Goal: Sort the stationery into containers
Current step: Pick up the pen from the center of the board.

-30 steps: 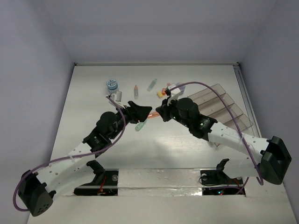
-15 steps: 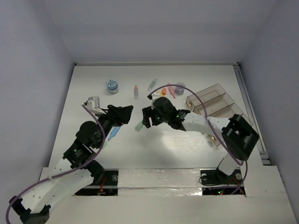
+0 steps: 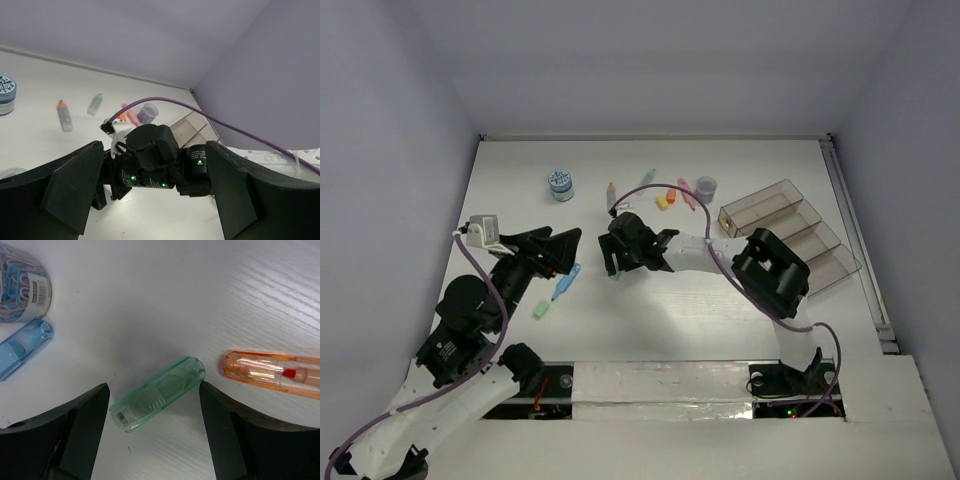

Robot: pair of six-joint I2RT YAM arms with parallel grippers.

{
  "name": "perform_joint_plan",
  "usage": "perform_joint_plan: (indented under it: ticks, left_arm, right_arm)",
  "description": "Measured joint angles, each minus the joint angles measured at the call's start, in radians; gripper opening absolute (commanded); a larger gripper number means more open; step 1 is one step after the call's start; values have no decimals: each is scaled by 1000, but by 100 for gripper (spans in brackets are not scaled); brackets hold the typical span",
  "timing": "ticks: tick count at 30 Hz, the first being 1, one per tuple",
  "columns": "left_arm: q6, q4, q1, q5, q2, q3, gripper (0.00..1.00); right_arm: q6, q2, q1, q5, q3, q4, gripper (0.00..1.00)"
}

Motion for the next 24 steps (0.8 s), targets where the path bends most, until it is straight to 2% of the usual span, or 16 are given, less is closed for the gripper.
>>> perform_joint_plan:
  ticks: [4, 5, 13, 14, 16, 17, 20, 24]
  left_arm:
    - [19, -14, 0, 0, -4, -14, 81]
    - [23, -17, 0, 0, -4, -18, 81]
    - [43, -31, 0, -11, -18, -26, 85]
    - [44, -32, 0, -12, -21, -26, 86]
    - [46, -33, 0, -16, -28, -26, 86]
    - [47, -35, 0, -17, -31, -26, 86]
    - [50, -42, 0, -20, -39, -26, 87]
    - [51, -48, 0, -22, -61, -32, 88]
  right_arm:
    - [5, 40, 11, 43, 53, -29, 67]
    - [3, 52, 16, 56, 71, -38, 60]
    - [-14, 93, 79, 183, 135, -125, 53]
    - [-14, 93, 85, 196, 135, -135, 50]
    - [-14, 93, 96, 213, 137, -152, 32]
    - [-14, 93, 98, 218, 139, -159, 17]
    - [-9, 93, 104, 225, 144, -175, 3]
    - [1, 83, 105, 225, 137, -175, 0]
